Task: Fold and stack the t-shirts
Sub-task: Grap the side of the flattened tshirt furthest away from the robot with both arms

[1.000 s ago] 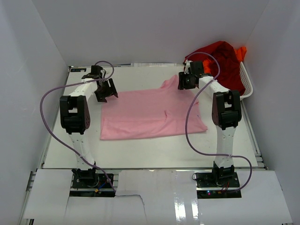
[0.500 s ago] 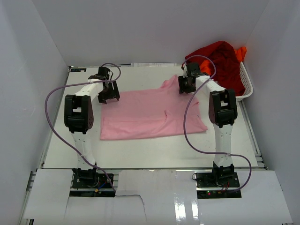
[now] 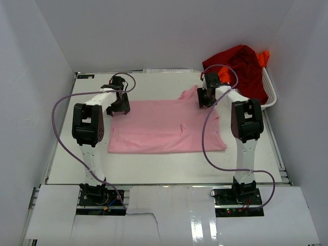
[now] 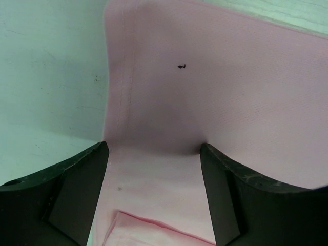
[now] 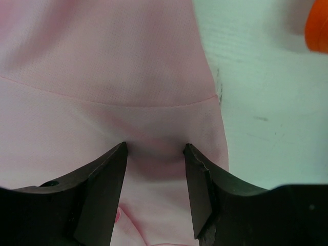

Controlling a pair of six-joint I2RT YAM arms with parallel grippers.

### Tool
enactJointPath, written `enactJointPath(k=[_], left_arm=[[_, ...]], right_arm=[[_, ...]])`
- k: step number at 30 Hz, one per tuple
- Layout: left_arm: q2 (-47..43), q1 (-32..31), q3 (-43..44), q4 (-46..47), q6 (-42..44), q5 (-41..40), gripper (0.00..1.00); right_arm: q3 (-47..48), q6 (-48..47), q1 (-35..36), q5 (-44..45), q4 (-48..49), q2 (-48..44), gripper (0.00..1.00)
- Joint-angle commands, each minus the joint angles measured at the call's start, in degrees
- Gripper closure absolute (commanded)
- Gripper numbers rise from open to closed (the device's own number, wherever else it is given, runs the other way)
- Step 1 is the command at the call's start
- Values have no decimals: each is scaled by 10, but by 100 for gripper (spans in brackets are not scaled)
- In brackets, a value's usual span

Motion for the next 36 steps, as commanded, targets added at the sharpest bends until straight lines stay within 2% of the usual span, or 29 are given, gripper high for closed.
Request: enactJointPath(k=[1,12,16,20,25,29,31,36], left_arm=[[-12,-6,-30,-20,3,-34,18],[-82,-28,-138,-21,-23,-30,18],[-115,-31,-177,-20,-31,-32,18],[-123,-31,-175,-20,-35,-43,18],[-121,-32,-111,-37,-36,-42,17],[-84,-31,21,-94,-38,-29,17],[-75,-31,60,-107,-39,-18,17],[-43,-21,143,-121,-38,-15,16]], right_arm=[[-44,10,0,14,-51,-25,45],[-152,23,15,27,-53,-89,46],[-170,25,18,31,-50,-104,45],[-154,27,17,35,-51,-107,45],[-54,27,17,37,-99,-86,45],[15,29,17,23,-124,-73,44],[40,30,17,15,-134,-66,44],[81,28,17,-13,-110,-48,44]])
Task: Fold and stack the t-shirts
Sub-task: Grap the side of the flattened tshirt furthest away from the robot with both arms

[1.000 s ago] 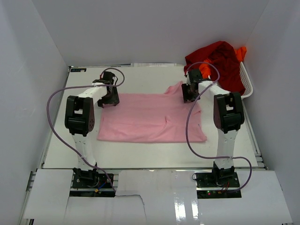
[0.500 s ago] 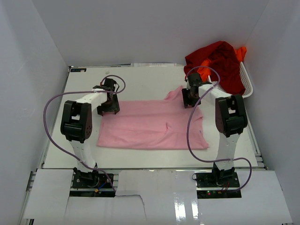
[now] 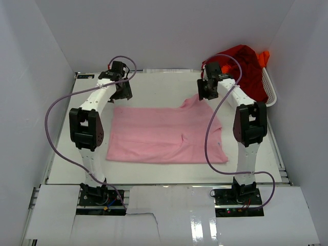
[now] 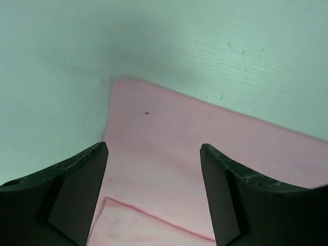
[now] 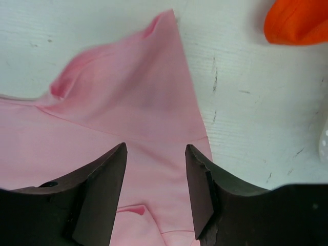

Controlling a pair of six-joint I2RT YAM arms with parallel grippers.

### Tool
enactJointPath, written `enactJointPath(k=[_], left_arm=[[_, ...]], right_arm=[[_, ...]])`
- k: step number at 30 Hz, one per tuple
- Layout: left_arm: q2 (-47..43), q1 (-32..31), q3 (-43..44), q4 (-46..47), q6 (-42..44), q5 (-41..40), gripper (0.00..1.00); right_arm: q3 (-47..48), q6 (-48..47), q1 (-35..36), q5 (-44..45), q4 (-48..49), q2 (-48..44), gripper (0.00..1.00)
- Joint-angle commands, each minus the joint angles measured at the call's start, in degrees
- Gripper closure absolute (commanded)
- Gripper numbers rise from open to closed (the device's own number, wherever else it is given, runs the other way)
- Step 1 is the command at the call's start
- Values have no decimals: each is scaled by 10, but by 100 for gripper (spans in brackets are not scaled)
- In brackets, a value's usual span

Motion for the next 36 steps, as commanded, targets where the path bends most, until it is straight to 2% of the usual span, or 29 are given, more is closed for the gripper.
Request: enactJointPath(k=[1,6,10,16,27,36], left_arm=[[17,11,39,-26,-4,13,16],[42,44,39,-6,-12,16,16],[46,73,14,31,-16,54,16],[61,84,30,35,-6,38,16],[64,85,32,36,-2,34,16],[54,86,25,37,-1,32,16]], right_arm=[[31,0,1,-28,13,23,44],[82,-5,-1,-37,57,80,45],[120,-4,-6,-65,82,116,45],[175,-4,-23,-81,96,160,45],[127,24,-49,-151,169,156,44],[141,37,-61,-171,182,178,47]])
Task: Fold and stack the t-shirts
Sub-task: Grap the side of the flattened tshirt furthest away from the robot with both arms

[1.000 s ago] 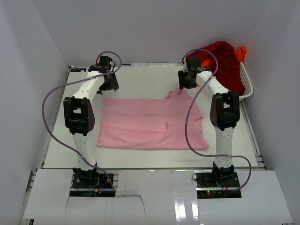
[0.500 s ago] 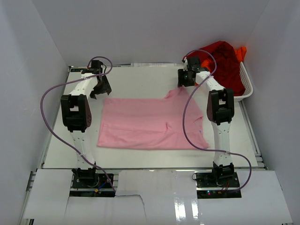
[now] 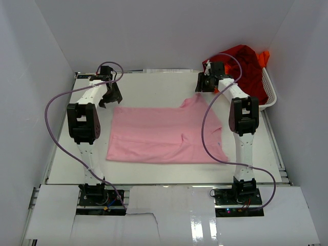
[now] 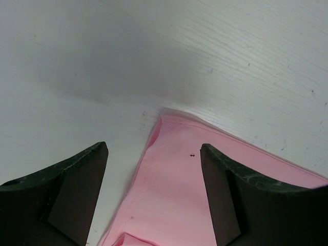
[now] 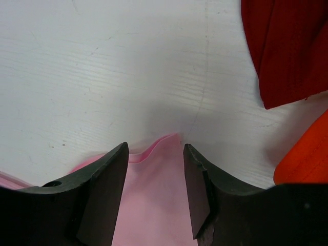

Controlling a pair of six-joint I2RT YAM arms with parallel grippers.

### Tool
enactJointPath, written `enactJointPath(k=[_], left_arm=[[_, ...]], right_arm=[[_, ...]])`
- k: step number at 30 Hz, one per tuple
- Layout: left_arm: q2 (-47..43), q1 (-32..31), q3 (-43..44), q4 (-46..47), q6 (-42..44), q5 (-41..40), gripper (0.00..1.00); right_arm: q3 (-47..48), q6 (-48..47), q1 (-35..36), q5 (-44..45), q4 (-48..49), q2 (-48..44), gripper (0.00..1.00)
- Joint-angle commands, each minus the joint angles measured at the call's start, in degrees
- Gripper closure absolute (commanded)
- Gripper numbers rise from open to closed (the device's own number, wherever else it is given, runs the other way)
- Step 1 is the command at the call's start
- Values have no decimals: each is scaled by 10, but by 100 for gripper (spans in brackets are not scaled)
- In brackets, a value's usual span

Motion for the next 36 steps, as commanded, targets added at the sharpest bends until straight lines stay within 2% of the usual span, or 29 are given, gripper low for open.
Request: enactJointPath(k=[1,27,36], left_arm=[[-20,0,10,5,4,-4,16],[-30,0,-7,7,4,-2,16],[-30,0,-9,9,6,-1,16]], right_arm=[[10,8,-6,-20,32,11,47],[-29,-32,-19,-9,37,-7,48],[14,-54,-11,-38,-5,33,53]])
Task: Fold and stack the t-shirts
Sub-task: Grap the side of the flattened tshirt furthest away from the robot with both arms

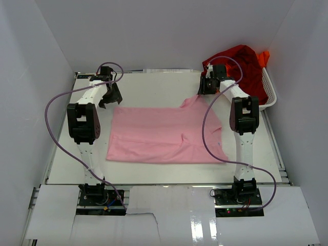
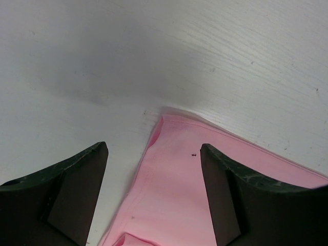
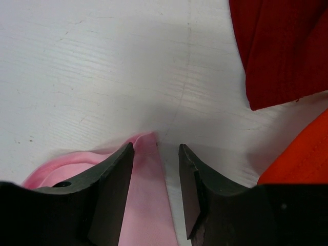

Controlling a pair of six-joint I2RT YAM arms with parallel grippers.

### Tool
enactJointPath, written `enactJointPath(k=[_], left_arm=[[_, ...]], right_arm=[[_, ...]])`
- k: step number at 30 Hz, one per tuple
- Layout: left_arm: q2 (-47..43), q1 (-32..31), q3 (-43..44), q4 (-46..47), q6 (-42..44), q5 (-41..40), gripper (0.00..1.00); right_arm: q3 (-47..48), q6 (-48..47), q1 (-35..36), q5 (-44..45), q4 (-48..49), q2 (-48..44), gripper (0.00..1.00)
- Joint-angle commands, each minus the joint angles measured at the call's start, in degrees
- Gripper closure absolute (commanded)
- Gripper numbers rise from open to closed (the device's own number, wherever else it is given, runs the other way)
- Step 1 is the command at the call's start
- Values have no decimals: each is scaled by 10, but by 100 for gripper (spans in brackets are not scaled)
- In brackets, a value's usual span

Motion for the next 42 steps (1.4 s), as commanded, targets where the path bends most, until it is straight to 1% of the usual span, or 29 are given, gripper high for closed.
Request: enactJointPath(k=[1,4,10,13,18,23,25,27,30,35,42], left_arm=[[-29,0,-3,7,5,-1,16],[-29,0,-3,7,7,-2,16],[-27,0,-3,7,9,-4,16],[-26,0,-3,7,8,-3,16],[-26,0,-3,7,8,-2,16],[-26,0,-5,8,8,-1,16],[-27,0,-6,9,8,-2,16],[-30,0,-10,10,7,0,16],[-32,0,-16,12,8,-2,16],[-40,0,-19,13,8,-2,16],[-41,0,-17,13,7,2,16]], right_arm=[[22,-19,5,-28,-17,16,53],[32,-19,10,-46,-20,27,53],[64,-27,23,-54,-44,49,53],[65,-30,29,-46,-52,53,53],[76,-31,31,-30,-84,62,56],[27,-31,31,-11,-54,35,49],[32,-28,31,-10,-54,38,48],[48,-10,29,-10,-53,46,45],[71,16,24,-15,-51,52,44],[51,26,12,-1,-24,23,42],[7,3,-5,6,-21,-29,42]])
